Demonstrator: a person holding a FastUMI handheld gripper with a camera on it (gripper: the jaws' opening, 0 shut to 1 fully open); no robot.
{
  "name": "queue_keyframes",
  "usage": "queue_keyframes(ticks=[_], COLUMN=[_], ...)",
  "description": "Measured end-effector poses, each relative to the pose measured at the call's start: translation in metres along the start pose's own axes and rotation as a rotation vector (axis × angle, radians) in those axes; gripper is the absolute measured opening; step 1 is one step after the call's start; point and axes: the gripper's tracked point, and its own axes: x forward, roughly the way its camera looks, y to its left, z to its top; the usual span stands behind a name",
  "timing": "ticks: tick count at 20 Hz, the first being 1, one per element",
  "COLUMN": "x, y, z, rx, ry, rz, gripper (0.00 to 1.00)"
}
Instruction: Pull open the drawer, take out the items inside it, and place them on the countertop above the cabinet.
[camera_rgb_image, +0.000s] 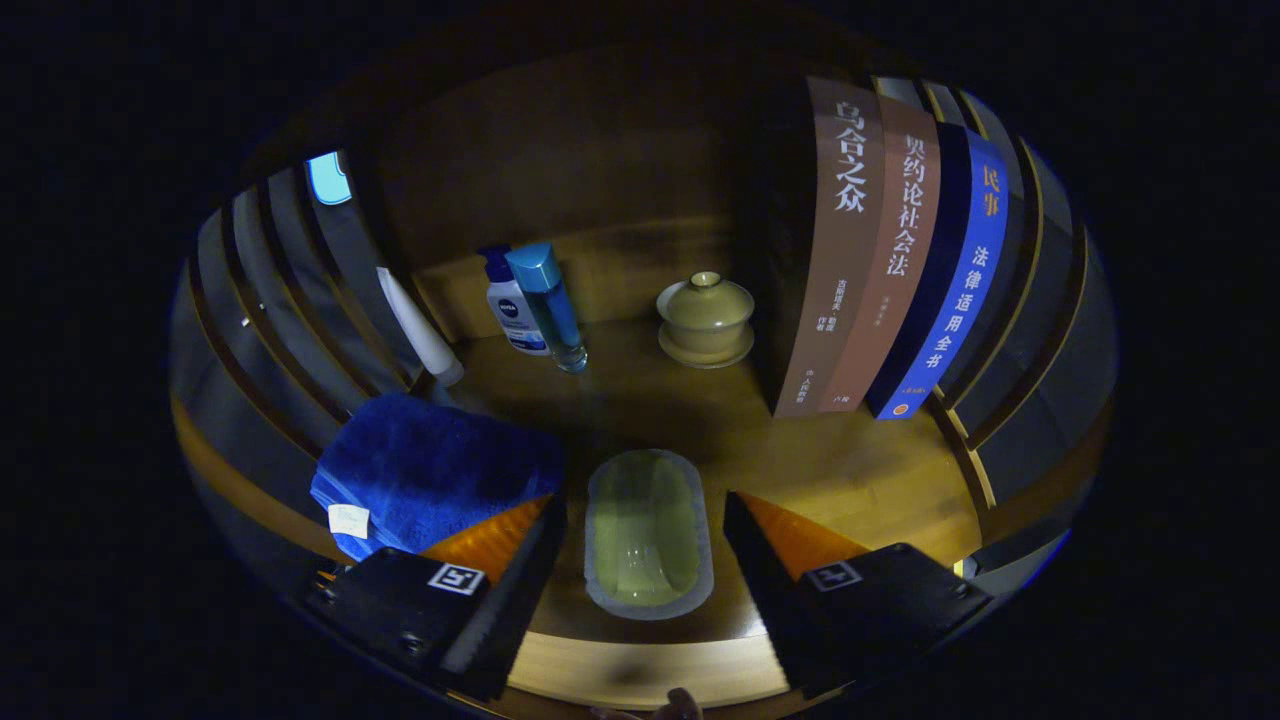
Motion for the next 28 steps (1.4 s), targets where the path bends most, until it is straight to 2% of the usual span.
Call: queue_keyframes(ticks=[1,5,9,13,17,22,28], x=[-0.008,-0.042,-0.102,-0.165,-0.208,-0.223,-0.187], y=[0.001,0.013,0.019,0.021,0.012,0.003,-0.004], z=[-0.001,-0.011,-0.026,-0.053,-0.099,-0.176,-0.257], rx=[-0.001,-0.006,-0.048,-0.049,-0.055,-0.055,-0.044], ry=[-0.013,-0.091,-0.237,-0.385,-0.495,-0.594,-0.564], rz=[0.003,0.043,0.056,0.078,0.060,0.048,0.041], gripper=[1.00,1.00,1.00,1.00,0.99,0.99,1.00])
